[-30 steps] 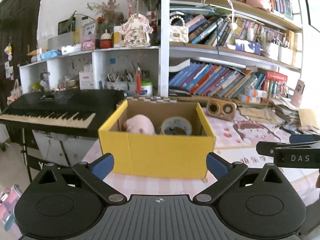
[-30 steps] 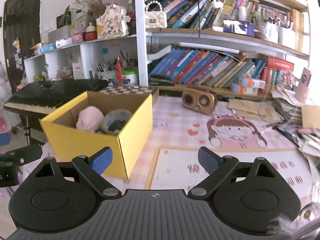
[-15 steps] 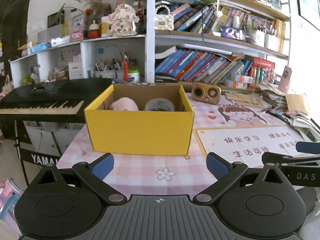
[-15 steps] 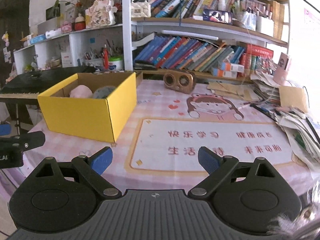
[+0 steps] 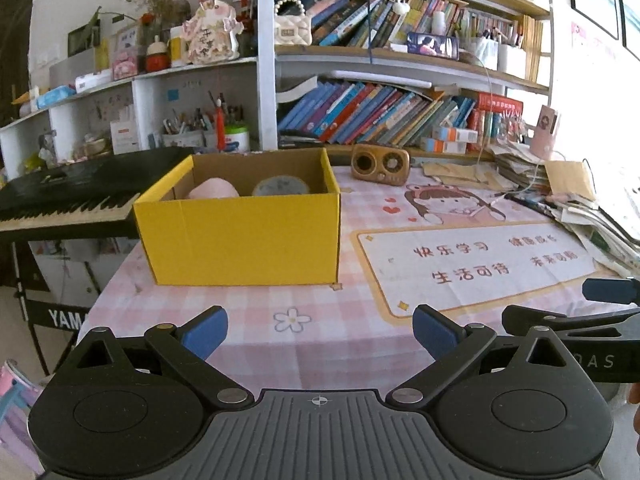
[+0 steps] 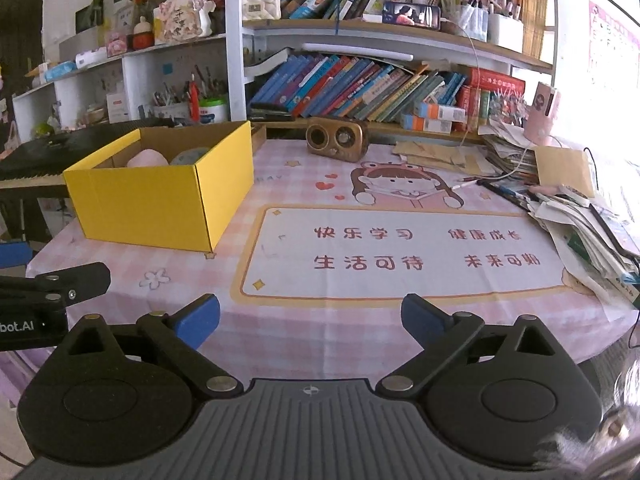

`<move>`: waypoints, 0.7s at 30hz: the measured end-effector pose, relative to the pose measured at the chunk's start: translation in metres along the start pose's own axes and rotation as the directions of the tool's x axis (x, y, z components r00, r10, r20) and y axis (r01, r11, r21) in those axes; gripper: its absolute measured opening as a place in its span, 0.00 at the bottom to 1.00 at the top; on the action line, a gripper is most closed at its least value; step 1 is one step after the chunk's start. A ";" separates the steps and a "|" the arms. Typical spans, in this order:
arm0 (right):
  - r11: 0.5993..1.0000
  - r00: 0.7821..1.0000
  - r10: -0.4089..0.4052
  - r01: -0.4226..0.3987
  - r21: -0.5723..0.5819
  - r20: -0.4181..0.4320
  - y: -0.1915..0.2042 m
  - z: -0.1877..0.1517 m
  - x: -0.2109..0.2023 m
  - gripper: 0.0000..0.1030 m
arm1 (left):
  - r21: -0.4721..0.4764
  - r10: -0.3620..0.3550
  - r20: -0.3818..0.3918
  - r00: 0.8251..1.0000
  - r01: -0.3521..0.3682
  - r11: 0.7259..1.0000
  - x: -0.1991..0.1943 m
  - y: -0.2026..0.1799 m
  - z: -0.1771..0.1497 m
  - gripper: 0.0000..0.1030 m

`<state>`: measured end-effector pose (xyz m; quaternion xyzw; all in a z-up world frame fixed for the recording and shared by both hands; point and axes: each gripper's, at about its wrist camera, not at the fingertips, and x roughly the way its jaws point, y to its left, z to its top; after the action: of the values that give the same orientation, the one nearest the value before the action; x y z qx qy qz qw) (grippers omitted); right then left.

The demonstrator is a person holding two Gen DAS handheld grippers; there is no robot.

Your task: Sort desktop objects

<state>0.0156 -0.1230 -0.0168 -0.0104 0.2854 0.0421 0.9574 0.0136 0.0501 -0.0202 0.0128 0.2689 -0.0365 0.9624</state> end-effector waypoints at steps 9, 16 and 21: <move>1.000 0.999 0.020 -0.020 -0.004 -0.026 0.001 -0.003 0.002 1.00 | 0.005 0.033 -0.027 0.999 -0.033 0.999 -0.001 0.000 -0.005 0.98; 1.000 0.999 0.026 -0.026 -0.007 -0.036 0.003 -0.004 0.003 1.00 | 0.011 0.045 -0.031 0.998 -0.045 0.999 -0.001 -0.002 -0.006 0.98; 1.000 0.999 0.025 -0.026 -0.010 -0.034 0.002 -0.004 0.002 1.00 | 0.012 0.045 -0.031 0.998 -0.045 0.999 -0.001 -0.002 -0.006 1.00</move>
<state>0.0148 -0.1206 -0.0213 -0.0124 0.3014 0.0556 0.9518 0.0097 0.0486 -0.0247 0.0251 0.2832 -0.0161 0.9586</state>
